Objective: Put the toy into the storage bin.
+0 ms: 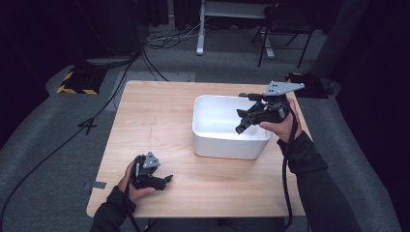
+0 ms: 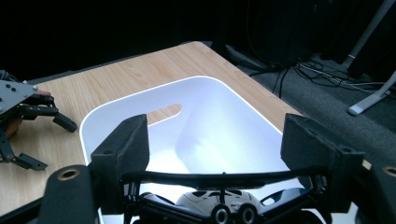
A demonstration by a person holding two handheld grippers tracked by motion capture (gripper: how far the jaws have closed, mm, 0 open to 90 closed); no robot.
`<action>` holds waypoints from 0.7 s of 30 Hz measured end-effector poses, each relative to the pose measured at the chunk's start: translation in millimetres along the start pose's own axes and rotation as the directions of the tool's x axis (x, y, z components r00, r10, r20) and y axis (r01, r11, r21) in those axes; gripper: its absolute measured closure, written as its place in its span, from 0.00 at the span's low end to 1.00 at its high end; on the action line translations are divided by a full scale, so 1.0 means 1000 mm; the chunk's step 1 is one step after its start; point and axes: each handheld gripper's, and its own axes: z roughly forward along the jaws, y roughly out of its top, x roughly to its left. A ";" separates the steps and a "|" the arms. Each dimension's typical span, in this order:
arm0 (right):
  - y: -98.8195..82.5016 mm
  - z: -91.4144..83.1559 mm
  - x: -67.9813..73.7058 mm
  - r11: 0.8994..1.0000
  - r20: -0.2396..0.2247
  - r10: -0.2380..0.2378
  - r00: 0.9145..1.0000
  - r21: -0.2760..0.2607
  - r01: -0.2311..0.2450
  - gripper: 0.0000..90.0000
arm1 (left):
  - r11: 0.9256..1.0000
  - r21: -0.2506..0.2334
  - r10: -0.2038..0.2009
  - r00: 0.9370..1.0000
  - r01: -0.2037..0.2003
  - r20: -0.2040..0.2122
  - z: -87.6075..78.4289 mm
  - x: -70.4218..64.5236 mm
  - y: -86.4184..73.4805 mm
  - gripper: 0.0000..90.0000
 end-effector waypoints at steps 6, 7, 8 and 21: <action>-0.003 0.008 -0.002 0.999 0.000 -0.007 1.000 0.039 0.007 0.27 | 1.000 0.000 0.001 1.000 -0.001 0.004 0.000 0.000 0.000 0.17; -0.004 0.010 -0.002 0.999 -0.004 -0.006 1.000 0.043 0.006 0.27 | 1.000 0.000 0.002 1.000 -0.002 0.003 0.000 0.000 0.000 0.17; -0.004 0.011 -0.002 0.999 -0.007 -0.006 1.000 0.050 0.007 0.27 | 1.000 0.001 0.000 1.000 0.000 0.005 0.000 0.000 0.000 0.17; -0.019 0.021 -0.003 0.991 -0.025 -0.006 1.000 0.133 0.010 0.27 | 1.000 -0.001 0.000 1.000 0.000 0.001 0.000 0.000 0.000 0.17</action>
